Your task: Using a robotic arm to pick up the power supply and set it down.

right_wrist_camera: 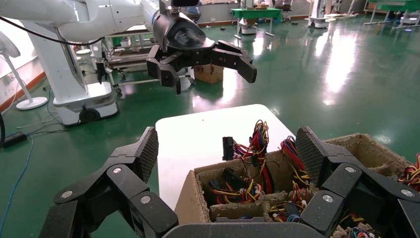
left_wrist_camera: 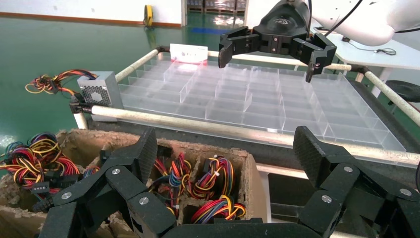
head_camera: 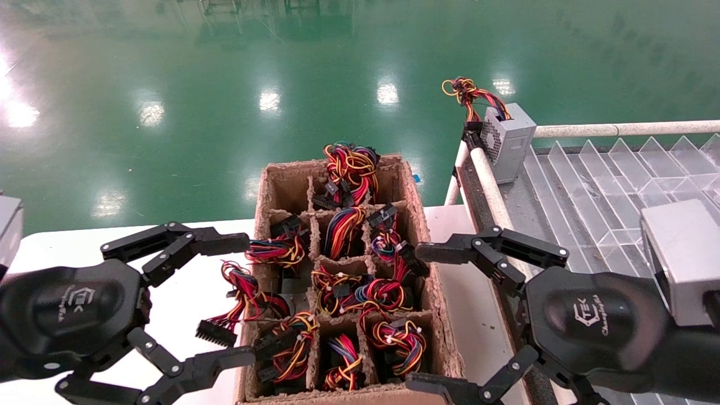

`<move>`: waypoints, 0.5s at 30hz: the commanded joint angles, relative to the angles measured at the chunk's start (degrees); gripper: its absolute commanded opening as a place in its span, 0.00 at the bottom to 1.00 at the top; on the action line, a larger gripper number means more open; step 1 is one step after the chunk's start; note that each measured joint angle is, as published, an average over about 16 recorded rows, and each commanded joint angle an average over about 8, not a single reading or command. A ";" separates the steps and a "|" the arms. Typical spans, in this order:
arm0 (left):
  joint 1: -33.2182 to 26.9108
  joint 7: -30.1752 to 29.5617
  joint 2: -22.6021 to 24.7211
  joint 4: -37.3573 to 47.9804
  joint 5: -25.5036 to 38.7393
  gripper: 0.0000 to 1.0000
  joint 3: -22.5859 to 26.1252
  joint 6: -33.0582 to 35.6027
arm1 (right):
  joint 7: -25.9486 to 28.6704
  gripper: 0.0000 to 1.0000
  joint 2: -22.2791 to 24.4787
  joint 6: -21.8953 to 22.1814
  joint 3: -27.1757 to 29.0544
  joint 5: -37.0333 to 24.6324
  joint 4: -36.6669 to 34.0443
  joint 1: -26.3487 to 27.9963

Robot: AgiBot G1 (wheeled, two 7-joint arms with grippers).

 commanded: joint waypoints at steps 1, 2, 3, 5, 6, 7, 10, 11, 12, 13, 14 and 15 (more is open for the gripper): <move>0.00 0.00 0.00 0.00 0.00 1.00 0.00 0.00 | 0.00 1.00 0.00 0.00 0.00 0.00 0.00 0.00; 0.00 0.00 0.00 0.00 0.00 1.00 0.00 0.00 | 0.00 1.00 0.00 0.00 0.00 0.00 0.00 0.00; 0.00 0.00 0.00 0.00 0.00 1.00 0.00 0.00 | 0.00 1.00 0.00 0.00 0.00 0.00 0.00 0.00; 0.00 0.00 0.00 0.00 0.00 1.00 0.00 0.00 | 0.00 1.00 0.00 0.00 0.00 0.00 0.00 0.00; 0.00 0.00 0.00 0.00 0.00 1.00 0.00 0.00 | 0.00 1.00 0.00 0.00 0.00 0.00 0.00 0.00; 0.00 0.00 0.00 0.00 0.00 1.00 0.00 0.00 | 0.00 1.00 0.00 0.00 0.00 0.00 0.00 0.00; 0.00 0.00 0.00 0.00 0.00 1.00 0.00 0.00 | 0.00 1.00 0.00 0.00 0.00 0.00 0.00 0.00; 0.00 0.00 0.00 0.00 0.00 0.94 0.00 0.00 | 0.00 1.00 0.00 0.00 0.00 0.00 0.00 0.00; 0.00 0.00 0.00 0.00 0.00 0.81 0.00 0.00 | 0.00 1.00 0.00 -0.02 0.01 0.00 0.01 -0.01; 0.00 0.00 0.00 0.00 0.00 0.69 0.00 0.00 | 0.00 1.00 0.00 -0.02 0.01 0.00 0.01 -0.01; 0.00 0.00 0.00 0.00 0.00 0.56 0.00 0.00 | -0.01 1.00 0.00 -0.02 0.01 0.00 0.00 -0.01; 0.00 0.00 0.00 0.00 0.00 0.44 0.00 0.00 | 0.00 1.00 0.00 0.00 0.01 0.00 -0.01 0.00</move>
